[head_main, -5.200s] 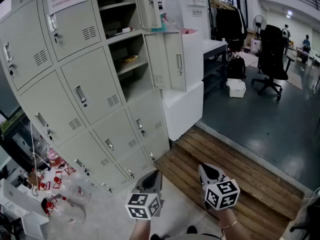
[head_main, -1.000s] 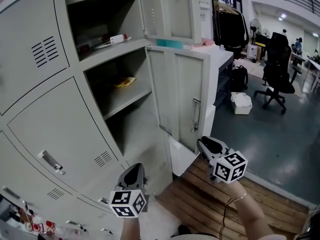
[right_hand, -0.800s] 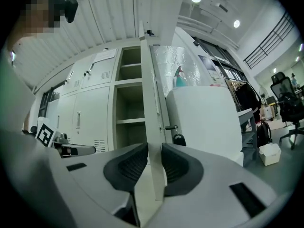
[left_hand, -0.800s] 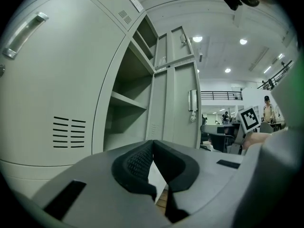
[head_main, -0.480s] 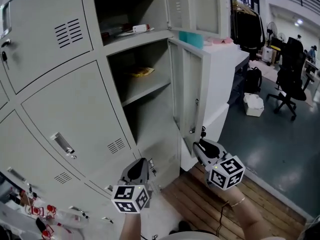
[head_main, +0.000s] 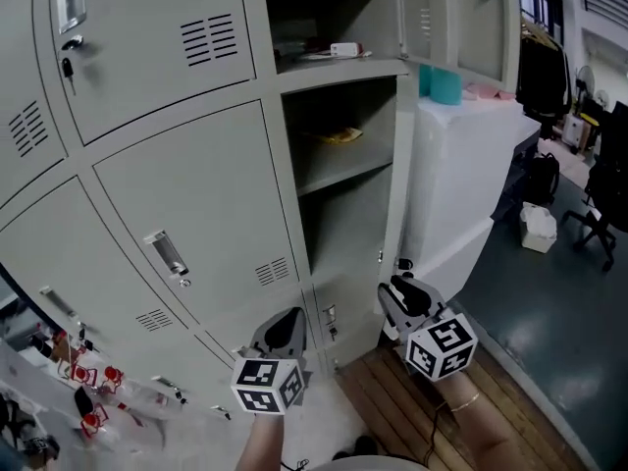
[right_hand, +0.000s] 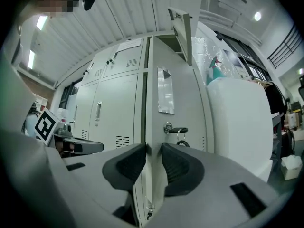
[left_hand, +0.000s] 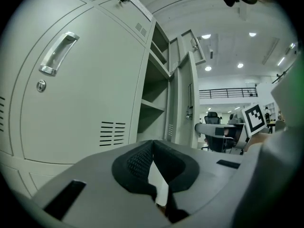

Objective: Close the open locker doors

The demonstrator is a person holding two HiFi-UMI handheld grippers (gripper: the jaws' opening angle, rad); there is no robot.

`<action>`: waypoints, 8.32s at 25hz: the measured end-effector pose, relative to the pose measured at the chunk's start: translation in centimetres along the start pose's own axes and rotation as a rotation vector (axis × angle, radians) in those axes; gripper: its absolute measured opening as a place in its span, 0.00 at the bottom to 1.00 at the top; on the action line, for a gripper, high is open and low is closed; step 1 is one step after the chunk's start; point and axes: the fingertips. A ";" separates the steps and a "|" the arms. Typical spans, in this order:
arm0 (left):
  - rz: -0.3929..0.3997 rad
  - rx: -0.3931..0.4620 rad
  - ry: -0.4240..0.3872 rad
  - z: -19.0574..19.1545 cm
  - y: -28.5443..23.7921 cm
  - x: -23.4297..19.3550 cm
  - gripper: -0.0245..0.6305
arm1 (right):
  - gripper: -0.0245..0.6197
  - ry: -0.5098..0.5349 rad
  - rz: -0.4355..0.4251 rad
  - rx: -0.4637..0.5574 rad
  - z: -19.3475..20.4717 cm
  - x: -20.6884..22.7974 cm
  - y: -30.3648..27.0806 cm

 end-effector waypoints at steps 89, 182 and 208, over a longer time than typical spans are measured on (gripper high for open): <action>0.411 0.315 -0.217 -23.2 -7.1 17.9 0.07 | 0.19 0.000 0.178 0.517 -31.4 12.8 12.9; -0.075 0.401 -0.246 -32.7 1.9 0.5 0.07 | 0.13 0.236 -0.081 0.333 -35.7 -2.2 -16.0; 0.051 0.358 -0.230 -28.2 -0.8 5.0 0.07 | 0.08 0.131 -0.015 0.364 -29.1 0.6 -2.0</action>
Point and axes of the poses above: the fingertips, and each gripper's own axes: y backward along the fingers, x to its right, z out of its underside, and after that the axes turned 4 degrees about y, right-handed
